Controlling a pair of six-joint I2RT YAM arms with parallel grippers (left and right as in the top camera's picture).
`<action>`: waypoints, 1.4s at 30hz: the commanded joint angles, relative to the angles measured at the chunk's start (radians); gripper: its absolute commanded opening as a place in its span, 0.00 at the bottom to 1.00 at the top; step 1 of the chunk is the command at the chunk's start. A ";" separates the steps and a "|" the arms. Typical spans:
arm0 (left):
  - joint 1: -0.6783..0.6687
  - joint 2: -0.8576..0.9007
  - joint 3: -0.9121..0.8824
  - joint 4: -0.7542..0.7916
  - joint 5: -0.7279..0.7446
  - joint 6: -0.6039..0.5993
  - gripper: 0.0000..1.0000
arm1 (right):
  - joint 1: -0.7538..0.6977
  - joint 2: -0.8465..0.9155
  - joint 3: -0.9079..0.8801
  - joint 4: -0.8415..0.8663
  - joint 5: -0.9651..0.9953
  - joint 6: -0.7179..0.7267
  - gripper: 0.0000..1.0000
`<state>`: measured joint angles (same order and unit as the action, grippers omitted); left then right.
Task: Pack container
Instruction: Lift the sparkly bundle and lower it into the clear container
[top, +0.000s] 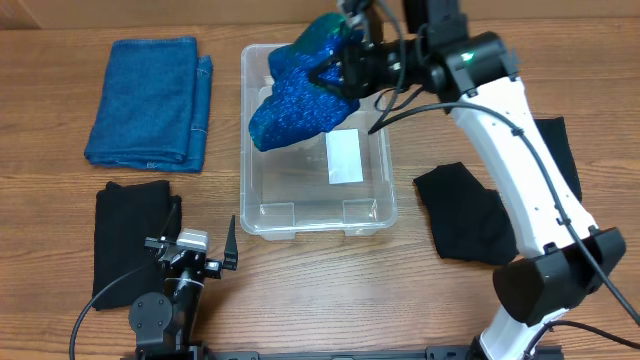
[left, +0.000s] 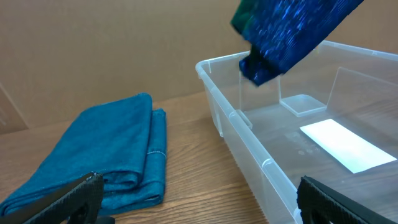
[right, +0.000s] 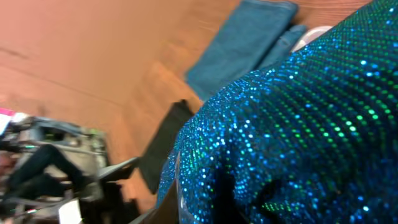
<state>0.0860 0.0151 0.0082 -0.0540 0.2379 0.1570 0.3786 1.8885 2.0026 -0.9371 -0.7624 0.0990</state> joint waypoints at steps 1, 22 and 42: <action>0.005 -0.010 -0.003 0.001 -0.009 -0.011 1.00 | 0.014 0.055 0.013 0.015 0.160 -0.028 0.04; 0.005 -0.010 -0.003 0.001 -0.009 -0.011 1.00 | 0.014 0.266 0.014 0.143 0.002 -0.074 0.04; 0.005 -0.010 -0.003 0.001 -0.009 -0.011 1.00 | 0.014 0.341 0.484 -0.304 0.809 -0.073 0.70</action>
<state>0.0860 0.0147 0.0082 -0.0540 0.2379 0.1570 0.3931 2.2539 2.3531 -1.1854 -0.0498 0.0265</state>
